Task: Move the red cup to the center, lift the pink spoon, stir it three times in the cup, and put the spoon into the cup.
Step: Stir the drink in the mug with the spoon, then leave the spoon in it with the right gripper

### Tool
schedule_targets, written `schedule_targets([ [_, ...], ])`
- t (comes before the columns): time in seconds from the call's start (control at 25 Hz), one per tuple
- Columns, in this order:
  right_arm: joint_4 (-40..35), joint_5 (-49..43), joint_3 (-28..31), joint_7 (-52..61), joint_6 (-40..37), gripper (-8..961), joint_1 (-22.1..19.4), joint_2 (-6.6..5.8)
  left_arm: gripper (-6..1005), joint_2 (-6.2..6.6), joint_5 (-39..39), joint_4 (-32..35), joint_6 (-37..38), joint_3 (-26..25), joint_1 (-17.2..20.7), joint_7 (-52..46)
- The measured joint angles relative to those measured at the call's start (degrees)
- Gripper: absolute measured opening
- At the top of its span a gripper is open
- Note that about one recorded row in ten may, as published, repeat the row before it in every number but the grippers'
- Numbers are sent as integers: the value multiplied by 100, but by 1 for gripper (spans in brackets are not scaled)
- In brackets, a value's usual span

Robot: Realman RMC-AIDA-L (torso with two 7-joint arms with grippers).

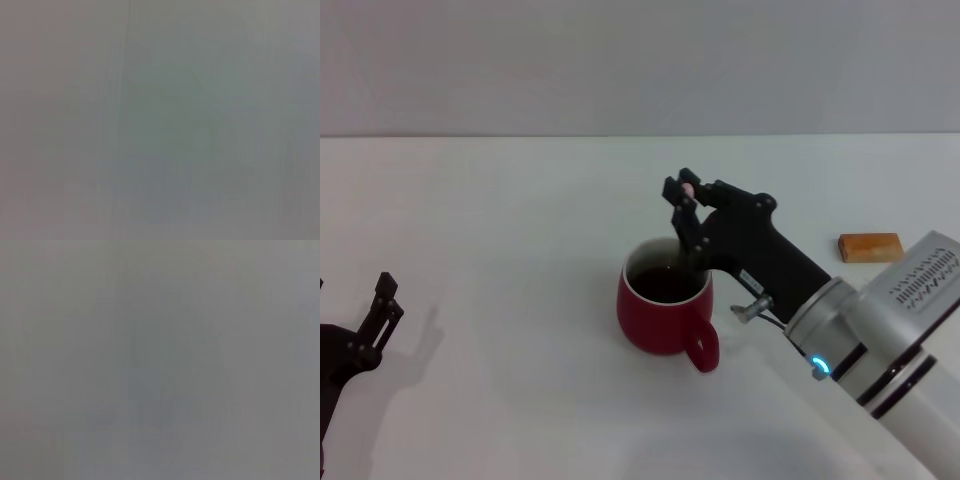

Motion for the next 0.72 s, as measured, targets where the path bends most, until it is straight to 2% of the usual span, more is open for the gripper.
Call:
schedule_targets([
  [0.28, -35, -1, 32, -58, -446, 8, -472, -36, 860, 0, 4, 7, -5, -1, 0, 0],
  [0.32, 23, -3, 3, -117, -560, 8, -628, -41, 860, 0, 5, 11, 0, 0, 0, 0],
  [0.52, 216, -115, -69, -139, -681, 8, -904, -46, 860, 0, 24, 21, 6, 0, 0, 0],
  [0.72, 449, -412, -94, -142, -624, 8, -955, -42, 859, 0, 25, 27, 20, 0, 24, 0],
])
